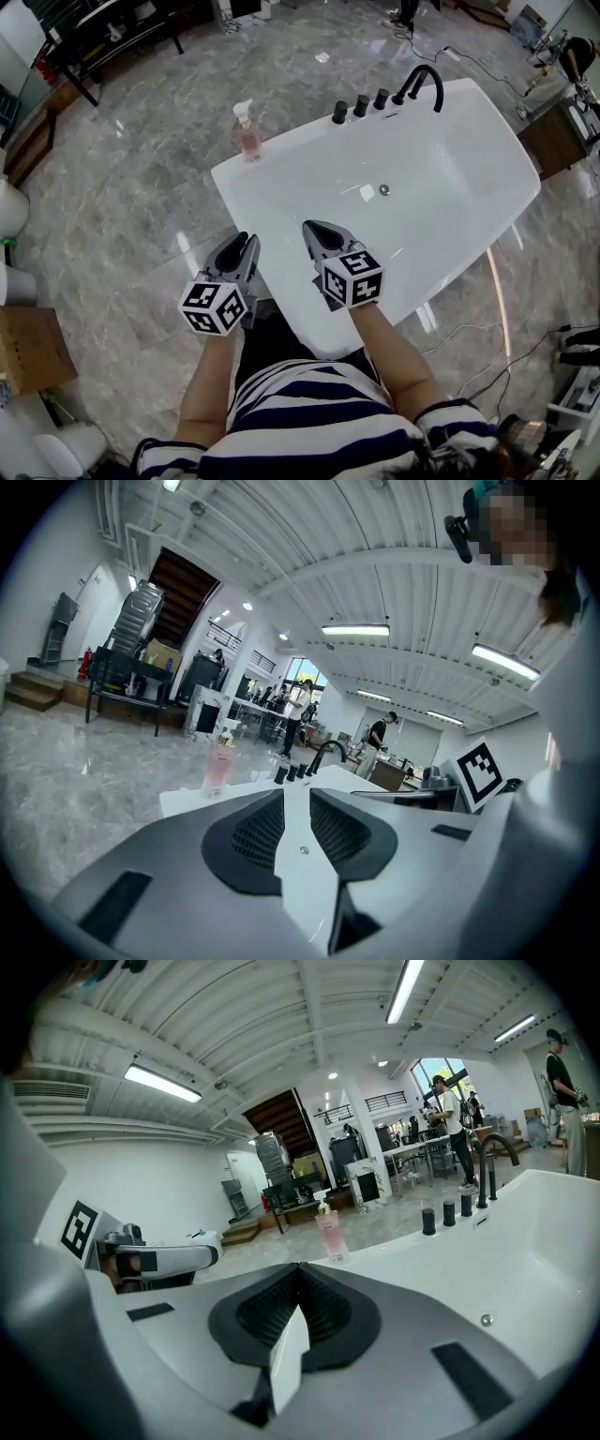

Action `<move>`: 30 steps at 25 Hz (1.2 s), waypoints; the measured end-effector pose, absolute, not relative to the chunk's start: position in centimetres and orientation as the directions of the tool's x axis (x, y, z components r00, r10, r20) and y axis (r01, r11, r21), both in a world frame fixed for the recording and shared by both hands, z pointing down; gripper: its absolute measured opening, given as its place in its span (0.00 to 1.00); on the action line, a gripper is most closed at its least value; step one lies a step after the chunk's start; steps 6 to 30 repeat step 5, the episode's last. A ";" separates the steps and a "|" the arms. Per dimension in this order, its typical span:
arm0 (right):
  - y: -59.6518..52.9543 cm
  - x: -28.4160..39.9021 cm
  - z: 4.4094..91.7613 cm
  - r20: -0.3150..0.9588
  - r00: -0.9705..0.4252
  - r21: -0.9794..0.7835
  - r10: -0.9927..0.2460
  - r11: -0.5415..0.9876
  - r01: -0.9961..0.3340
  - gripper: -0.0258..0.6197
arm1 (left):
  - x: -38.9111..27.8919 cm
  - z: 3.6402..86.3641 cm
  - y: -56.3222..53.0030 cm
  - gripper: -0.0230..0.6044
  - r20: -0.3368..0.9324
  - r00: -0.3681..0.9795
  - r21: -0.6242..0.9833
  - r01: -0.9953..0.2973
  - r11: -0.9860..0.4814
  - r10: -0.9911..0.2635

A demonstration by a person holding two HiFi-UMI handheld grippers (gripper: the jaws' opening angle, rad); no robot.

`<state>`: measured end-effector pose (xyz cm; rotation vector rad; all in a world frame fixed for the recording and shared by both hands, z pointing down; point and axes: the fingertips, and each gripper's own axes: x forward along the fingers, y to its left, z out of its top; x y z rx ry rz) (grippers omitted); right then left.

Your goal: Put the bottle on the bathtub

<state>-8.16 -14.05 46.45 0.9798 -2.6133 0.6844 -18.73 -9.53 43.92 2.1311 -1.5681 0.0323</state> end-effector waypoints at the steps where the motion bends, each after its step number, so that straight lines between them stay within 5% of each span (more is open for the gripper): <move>1: -14.0 -8.2 46.4 0.400 -0.737 -0.335 -0.545 0.661 -0.671 0.08 | -18.8 43.9 -9.5 0.19 0.300 0.338 0.369 -0.903 -0.218 -0.892; 30: -13.7 -8.4 46.3 0.399 -0.741 -0.336 -0.540 0.665 -0.666 0.08 | -18.9 43.8 -9.3 0.18 0.299 0.337 0.369 -0.904 -0.218 -0.893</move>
